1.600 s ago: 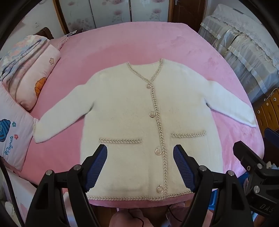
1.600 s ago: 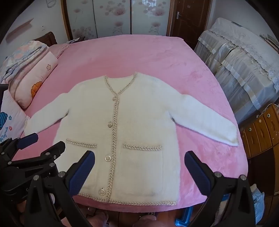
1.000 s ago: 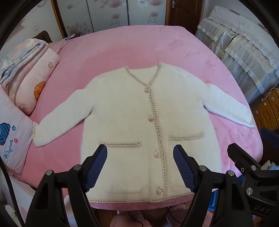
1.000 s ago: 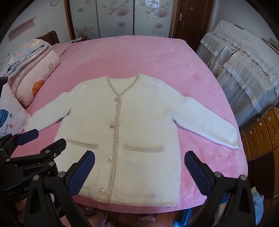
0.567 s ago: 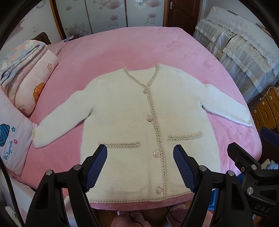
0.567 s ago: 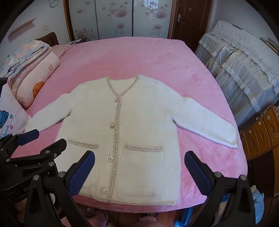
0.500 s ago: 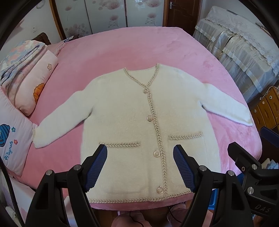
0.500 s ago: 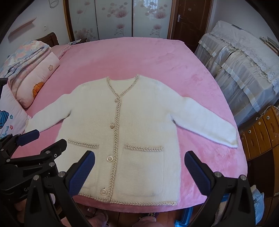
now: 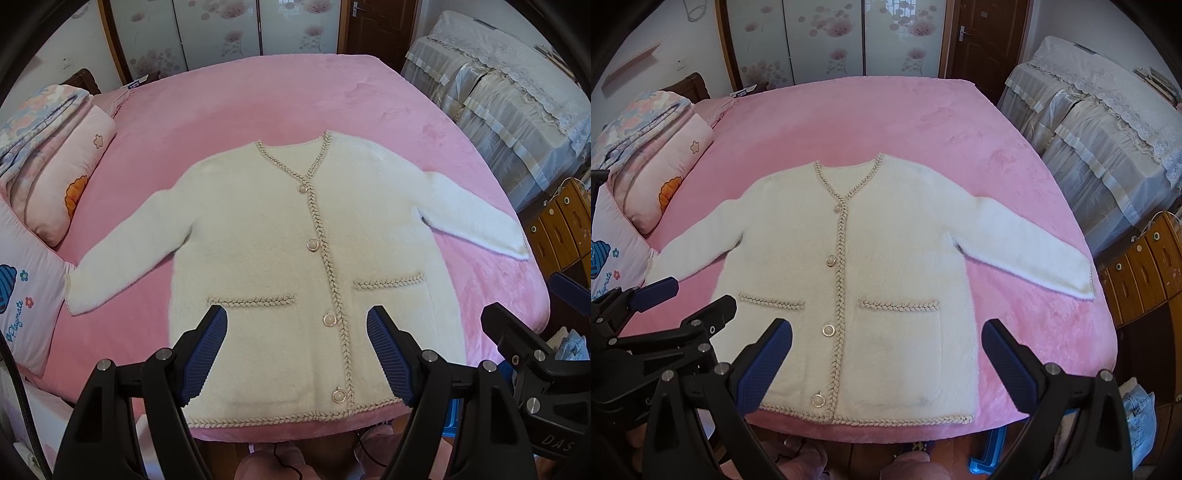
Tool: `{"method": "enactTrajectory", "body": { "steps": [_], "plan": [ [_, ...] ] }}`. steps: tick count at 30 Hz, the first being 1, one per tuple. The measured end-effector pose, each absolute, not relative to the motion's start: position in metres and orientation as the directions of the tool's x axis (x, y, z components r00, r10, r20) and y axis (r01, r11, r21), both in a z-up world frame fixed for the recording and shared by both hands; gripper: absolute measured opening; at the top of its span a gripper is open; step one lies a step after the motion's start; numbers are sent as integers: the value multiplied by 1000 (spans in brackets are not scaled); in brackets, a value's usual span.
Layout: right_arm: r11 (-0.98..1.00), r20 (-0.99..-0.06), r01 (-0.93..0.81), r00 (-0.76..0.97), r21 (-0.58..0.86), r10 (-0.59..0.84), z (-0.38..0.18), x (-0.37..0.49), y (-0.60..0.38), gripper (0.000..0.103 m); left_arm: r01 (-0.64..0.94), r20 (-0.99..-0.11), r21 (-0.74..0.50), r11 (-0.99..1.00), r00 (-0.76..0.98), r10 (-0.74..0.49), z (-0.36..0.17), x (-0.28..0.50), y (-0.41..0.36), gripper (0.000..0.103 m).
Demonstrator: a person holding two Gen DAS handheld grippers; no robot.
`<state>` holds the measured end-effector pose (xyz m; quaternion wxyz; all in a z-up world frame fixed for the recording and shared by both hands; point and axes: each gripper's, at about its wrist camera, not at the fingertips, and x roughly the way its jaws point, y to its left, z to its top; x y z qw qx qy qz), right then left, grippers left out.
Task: Fold large clothes
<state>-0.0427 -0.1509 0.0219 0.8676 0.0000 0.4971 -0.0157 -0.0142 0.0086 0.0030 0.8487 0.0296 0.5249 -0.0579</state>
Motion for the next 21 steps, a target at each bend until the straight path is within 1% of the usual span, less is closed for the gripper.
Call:
{"method": "enactTrajectory", "body": {
  "steps": [10,21],
  "plan": [
    [996,-854,85,515,-29,-69,30,-51,-139,103,191,-881,-19,981,460,-107,12,-12,14,77],
    [978,-844,207,518,-30,-136,38,-64,-132,103,326,-861,-21,945,474,-183,21,-2,16,77]
  ]
}}
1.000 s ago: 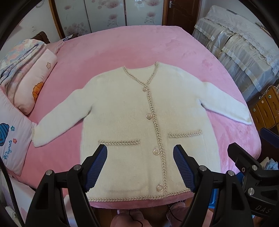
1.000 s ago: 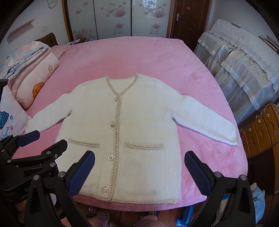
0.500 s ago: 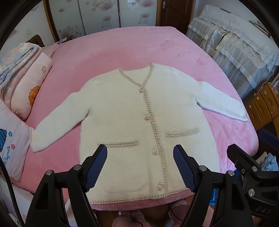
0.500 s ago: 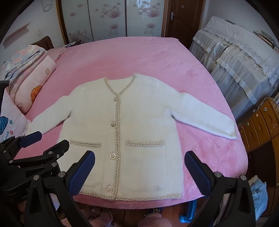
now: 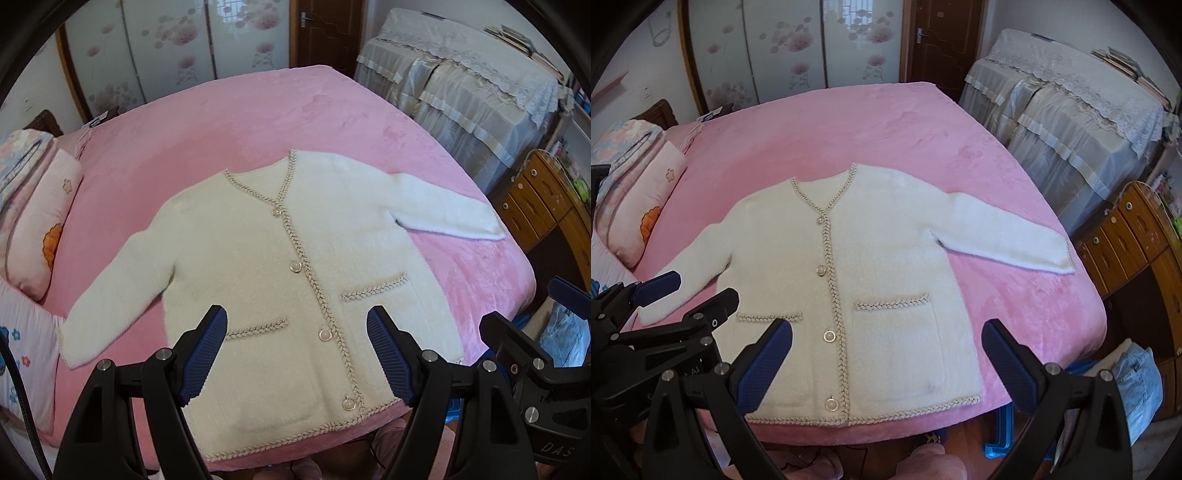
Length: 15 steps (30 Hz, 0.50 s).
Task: Fold large clothes
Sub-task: 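Reach the right tool to the sleeve cuff and close on it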
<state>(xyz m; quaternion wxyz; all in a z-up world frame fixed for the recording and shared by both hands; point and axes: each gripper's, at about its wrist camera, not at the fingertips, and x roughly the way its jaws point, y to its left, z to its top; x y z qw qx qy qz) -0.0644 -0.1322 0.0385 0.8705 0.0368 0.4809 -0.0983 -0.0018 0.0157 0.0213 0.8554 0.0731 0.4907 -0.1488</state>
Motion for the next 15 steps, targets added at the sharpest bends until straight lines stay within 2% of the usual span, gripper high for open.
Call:
{"method": "enactTrajectory", "body": {
  "steps": [8,15],
  "plan": [
    [957,-836,291,523,-11,-169,38,-73,-147,103,413,-864,-10,911,454,-216,18,14,-9,77],
    [942,-819,332,551,39,-160,33,-52,-225,103,396,-857,-2,918,473,-206,24,43,-73,77]
  ]
}}
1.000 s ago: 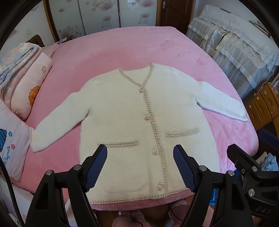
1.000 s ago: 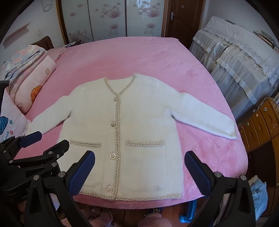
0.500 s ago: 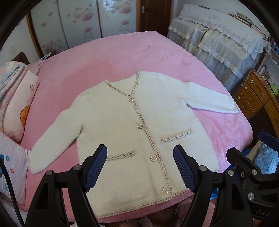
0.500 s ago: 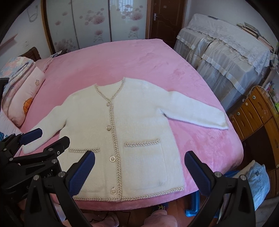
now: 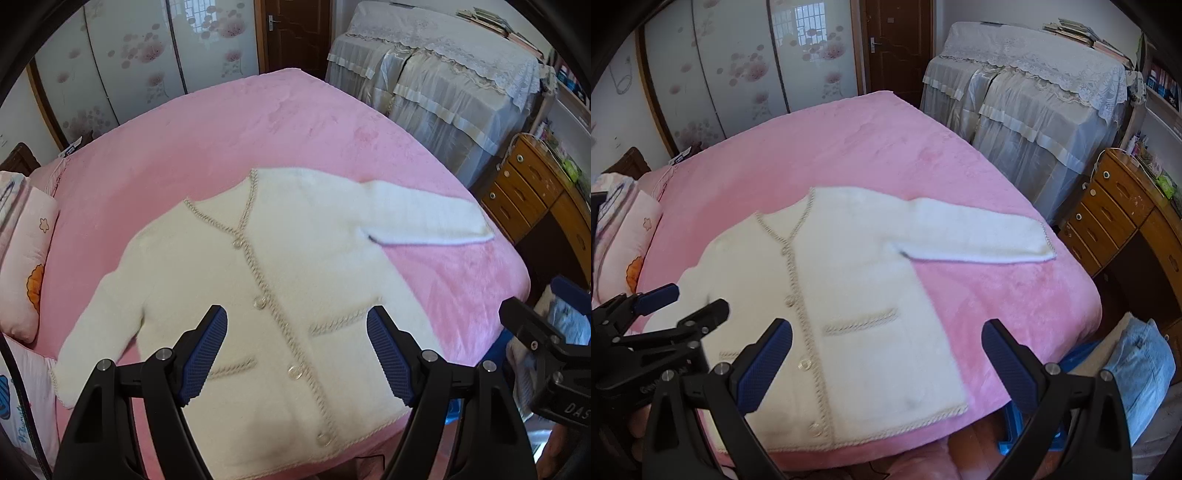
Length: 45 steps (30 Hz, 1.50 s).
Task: Fold large clothes
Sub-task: 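Reach the right tool to the sleeve cuff and close on it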
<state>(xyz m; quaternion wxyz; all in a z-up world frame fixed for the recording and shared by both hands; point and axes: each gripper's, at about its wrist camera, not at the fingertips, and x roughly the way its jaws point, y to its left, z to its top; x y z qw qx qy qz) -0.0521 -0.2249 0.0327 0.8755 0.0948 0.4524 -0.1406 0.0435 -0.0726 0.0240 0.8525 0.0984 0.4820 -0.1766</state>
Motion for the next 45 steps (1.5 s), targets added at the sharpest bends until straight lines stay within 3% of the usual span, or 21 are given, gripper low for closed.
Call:
{"method": "enactTrajectory", "body": {
  "steps": [9,21,30,42,43,45],
  "plan": [
    [944,-844,312,530,104,-82,-2,5,-371,102,312,-848,-2,950,502,-167,15,108,-203,77],
    [880,-880,450,467,148,-90,-87,40,-540,95,343,-851,39,938,503,-148,-54,159,-345,77],
    [715,-919,636,394,290,22,-186,27,-631,75,344,-865,8,939,474,-166,-99,169,-382,77],
    [515,-906,755,406,406,119,-253,43,-676,73,328,-899,17,945,419,-129,-118,186,-391,77],
    [508,-905,759,409,408,115,-255,44,-677,70,328,-901,19,945,415,-126,-119,187,-392,77],
    [515,-908,759,407,398,102,-257,47,-676,54,330,-906,21,944,405,-121,-121,190,-394,77]
  ]
}}
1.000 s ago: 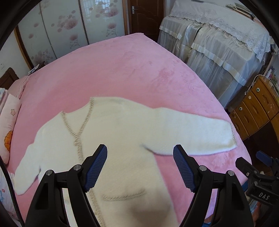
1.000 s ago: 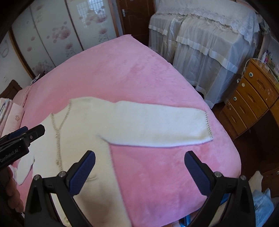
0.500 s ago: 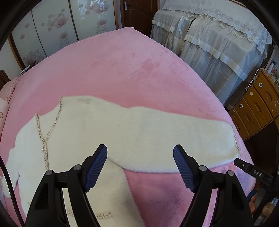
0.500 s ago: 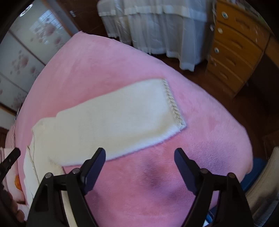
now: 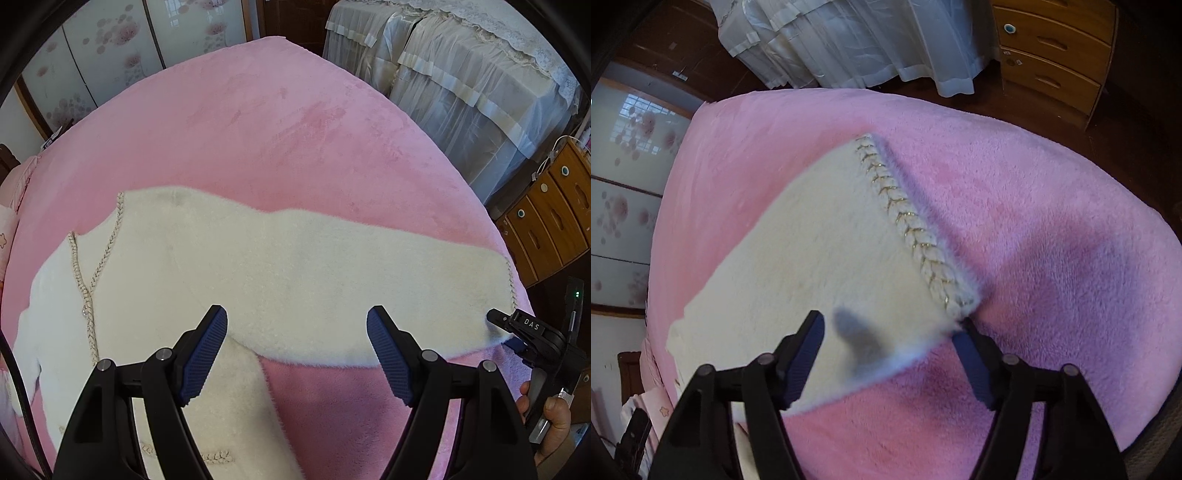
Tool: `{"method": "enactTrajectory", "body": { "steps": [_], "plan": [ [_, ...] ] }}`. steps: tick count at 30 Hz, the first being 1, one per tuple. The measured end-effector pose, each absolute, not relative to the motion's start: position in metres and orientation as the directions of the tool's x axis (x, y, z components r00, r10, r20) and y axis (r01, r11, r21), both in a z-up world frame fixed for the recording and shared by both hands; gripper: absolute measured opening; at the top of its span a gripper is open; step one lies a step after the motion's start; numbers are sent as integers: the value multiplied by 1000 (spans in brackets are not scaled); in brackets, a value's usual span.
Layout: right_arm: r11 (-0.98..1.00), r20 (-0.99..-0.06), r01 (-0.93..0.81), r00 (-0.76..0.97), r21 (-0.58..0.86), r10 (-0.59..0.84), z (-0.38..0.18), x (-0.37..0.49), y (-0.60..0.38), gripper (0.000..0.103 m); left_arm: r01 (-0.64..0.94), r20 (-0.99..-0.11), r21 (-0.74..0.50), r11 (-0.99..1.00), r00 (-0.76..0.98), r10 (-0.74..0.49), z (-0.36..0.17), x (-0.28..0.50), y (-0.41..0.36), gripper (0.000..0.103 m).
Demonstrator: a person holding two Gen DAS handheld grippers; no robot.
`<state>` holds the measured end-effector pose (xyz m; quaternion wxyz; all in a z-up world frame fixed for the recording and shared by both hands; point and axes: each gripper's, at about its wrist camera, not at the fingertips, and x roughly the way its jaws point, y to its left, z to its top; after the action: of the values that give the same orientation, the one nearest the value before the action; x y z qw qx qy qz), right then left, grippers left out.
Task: Fold large clothes
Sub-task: 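Reach the right tool to the sleeve cuff and close on it, then carry the held sleeve across the cardigan front and open the right tool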
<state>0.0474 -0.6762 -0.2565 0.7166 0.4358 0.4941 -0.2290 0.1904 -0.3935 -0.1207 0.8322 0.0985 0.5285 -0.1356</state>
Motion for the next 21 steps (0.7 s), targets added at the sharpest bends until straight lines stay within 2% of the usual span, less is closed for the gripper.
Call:
{"method": "enactTrajectory", "body": {
  "steps": [1,2,3,4,12,17,21],
  "plan": [
    [522,-909,756,406,395,99,-257,49,-676,49,332,-910,21,943,397,-119,-123,192,-395,77],
    [523,-911,758,400,390,99,-257,49,-676,35,333,-913,23,942,392,-116,-124,193,-395,77],
    [526,-907,753,410,396,98,-256,49,-677,14,336,-916,26,942,385,-112,-125,194,-396,77],
    [527,-901,745,421,408,103,-254,49,-677,9,337,-919,28,941,378,-108,-126,195,-396,77],
    [677,-867,634,499,374,11,-190,62,-645,8,309,-936,40,950,344,-72,-126,201,-378,77],
    [809,-807,460,589,365,28,-131,92,-593,8,265,-938,44,963,342,-51,-123,205,-341,77],
    [903,-763,264,639,339,99,-101,123,-525,8,197,-930,44,979,366,-32,-119,210,-287,77]
  ]
}}
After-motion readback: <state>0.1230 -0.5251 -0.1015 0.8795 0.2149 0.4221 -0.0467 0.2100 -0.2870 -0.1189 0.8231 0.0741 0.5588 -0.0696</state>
